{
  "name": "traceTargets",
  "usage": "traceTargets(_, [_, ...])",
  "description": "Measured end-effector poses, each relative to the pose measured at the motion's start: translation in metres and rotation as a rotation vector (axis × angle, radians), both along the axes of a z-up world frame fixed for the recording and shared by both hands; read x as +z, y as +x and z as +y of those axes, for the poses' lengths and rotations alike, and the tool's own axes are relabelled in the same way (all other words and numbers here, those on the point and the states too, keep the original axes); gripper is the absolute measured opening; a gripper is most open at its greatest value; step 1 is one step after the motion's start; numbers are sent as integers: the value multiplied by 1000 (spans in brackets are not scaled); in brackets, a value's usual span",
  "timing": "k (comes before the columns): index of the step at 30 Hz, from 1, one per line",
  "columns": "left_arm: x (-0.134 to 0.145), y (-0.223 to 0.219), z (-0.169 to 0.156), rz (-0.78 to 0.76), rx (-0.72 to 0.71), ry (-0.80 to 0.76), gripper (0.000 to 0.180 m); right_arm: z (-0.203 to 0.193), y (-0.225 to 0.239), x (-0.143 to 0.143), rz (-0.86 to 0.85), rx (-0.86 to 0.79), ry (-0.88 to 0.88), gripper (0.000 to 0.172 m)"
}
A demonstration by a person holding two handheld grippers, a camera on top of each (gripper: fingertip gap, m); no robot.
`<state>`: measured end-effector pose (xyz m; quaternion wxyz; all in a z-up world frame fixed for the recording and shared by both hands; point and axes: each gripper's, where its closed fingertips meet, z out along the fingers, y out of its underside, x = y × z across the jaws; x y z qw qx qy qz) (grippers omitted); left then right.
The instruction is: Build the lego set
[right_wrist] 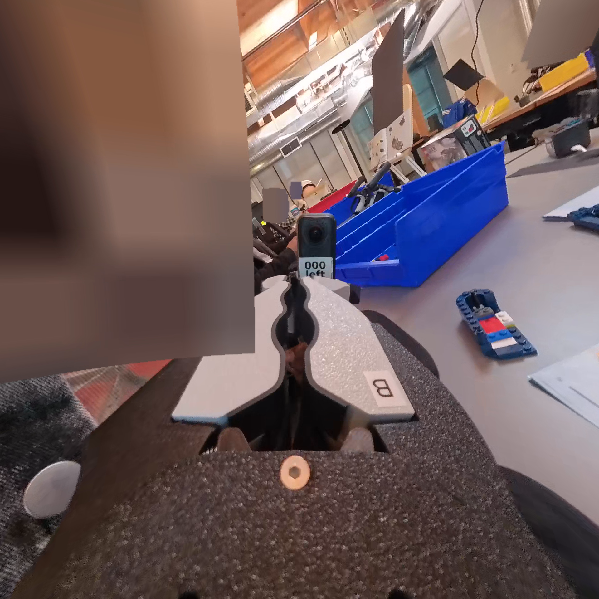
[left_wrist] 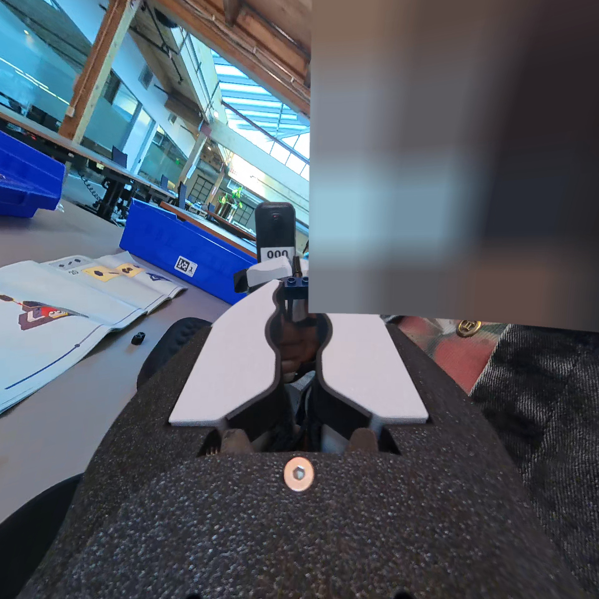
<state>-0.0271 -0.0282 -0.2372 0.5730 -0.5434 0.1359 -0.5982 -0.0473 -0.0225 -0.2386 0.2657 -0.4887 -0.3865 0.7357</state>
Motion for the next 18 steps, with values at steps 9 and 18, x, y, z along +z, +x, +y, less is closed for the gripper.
traceTargets(9, [-12,3,8,21,-25,-106,15,8,4,-14,7,-73,-95,3])
traceTargets(18, [-21,1,16,32,-3,-182,15,16,2,-23,-55,-110,-135,3])
